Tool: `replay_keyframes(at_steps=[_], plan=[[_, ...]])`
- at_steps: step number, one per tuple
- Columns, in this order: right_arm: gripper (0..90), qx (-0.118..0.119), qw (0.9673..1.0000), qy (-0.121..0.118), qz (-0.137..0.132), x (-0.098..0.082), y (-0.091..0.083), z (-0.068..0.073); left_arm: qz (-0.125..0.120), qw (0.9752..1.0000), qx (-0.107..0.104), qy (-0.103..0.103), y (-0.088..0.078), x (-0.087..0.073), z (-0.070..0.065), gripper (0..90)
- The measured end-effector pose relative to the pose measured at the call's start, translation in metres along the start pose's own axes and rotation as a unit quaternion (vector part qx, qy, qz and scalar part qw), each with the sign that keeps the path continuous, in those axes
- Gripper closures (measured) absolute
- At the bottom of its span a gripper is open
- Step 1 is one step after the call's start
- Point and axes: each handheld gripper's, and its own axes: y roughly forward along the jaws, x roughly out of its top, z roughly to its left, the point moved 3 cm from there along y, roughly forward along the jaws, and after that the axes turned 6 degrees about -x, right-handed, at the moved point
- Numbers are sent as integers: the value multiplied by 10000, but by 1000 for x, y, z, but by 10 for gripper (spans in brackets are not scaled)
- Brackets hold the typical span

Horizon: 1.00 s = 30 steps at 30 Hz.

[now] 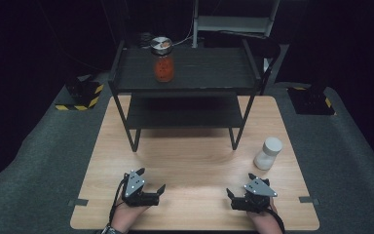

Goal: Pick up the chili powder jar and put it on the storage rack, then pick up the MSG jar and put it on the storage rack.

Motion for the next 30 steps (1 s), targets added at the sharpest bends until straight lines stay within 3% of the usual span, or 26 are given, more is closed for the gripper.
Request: replay_keyframes(at_steps=[6, 9, 12, 18, 25, 30], plan=[[6, -8, 10000, -7, 1, 0, 0, 0, 95, 9999, 78, 42, -2, 1, -1, 4], [6, -10, 10000, -5, 5, 0, 0, 1, 202, 9998, -5, 80, -2, 4, 1, 5], [6, -10, 10000, -11, 11, 0, 0, 1, 181, 9998, -1, 72, -2, 3, 1, 5], [6, 9, 10000, -61, -14, 0, 0, 1, 200, 9993, 29, 327, -2, 3, -5, 5], [6, 29, 10000, -71, -39, 0, 0, 1, 144, 9988, 30, 466, -4, 0, -8, 5], [6, 56, 9999, -34, -88, -1, 0, 1, 159, 9987, 64, 481, -4, 0, -9, 5]])
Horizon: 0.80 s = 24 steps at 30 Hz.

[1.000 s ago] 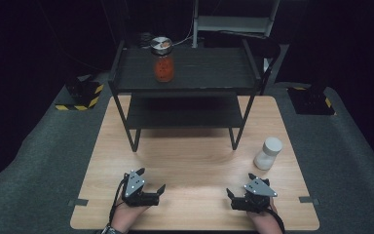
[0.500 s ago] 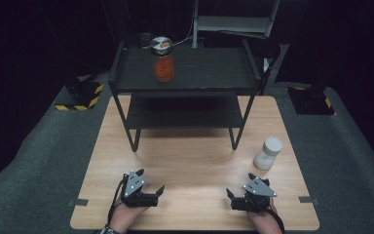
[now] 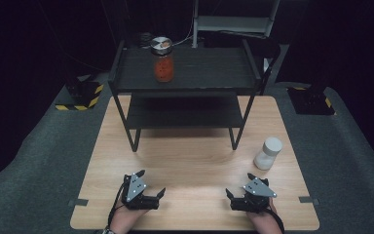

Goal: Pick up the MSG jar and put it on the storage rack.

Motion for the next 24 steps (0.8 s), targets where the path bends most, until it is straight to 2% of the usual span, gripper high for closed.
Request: replay_keyframes(at_steps=[7, 21, 24], plan=[[6, -20, 9999, 75, -113, -1, -5, -2, 39, 10000, 3, 63, 1, 1, -1, 6], [6, -213, 9982, 202, -526, -1, -26, -6, 34, 10000, -35, 37, 0, 1, 1, 6], [6, -256, 9970, 367, -624, -2, -32, -10, 47, 10000, -33, 40, 0, 1, 3, 6]])
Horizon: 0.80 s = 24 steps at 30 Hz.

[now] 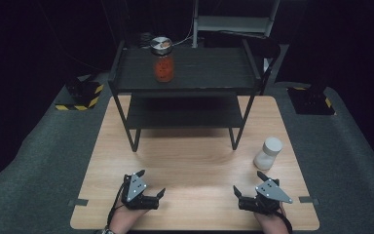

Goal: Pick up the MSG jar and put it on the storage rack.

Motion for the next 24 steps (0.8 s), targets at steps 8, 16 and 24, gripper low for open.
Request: replay_keyframes(at_steps=[8, 16, 24], plan=[[6, -246, 9996, 77, -152, 1, -11, -9, -2, 10000, -16, 77, -1, -1, 0, 6], [5, -462, 9985, 173, -235, 1, -18, -18, 17, 9998, -51, 188, -1, -1, -2, 6], [2, -638, 9975, 217, -233, 4, -20, -24, 4, 9998, -83, 205, -2, -1, -1, 6]])
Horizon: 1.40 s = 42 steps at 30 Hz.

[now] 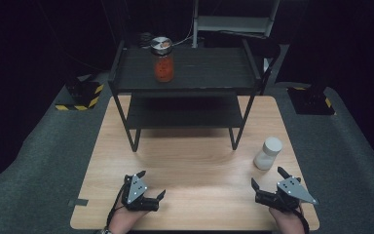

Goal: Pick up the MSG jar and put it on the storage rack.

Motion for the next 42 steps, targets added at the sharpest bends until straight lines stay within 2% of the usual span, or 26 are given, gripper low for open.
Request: replay_keyframes(at_steps=[8, 16, 27, 32, 42], plan=[[2, -262, 9997, 36, -7, 5, 6, -3, -42, 10000, -14, -45, -1, -1, 0, 6], [2, -355, 9993, 3, 71, 5, 18, -8, -30, 10000, -9, 2, -1, -1, -1, 6], [19, -478, 9987, 106, 106, 11, 41, -23, -44, 10000, -23, 19, -2, -2, -1, 6], [52, -529, 9984, 187, 94, 14, 53, -29, -57, 10000, -47, 6, -2, -2, 0, 6], [136, -486, 9981, 357, 106, 15, 67, -37, -33, 10000, -45, 44, -2, -2, -1, 6]])
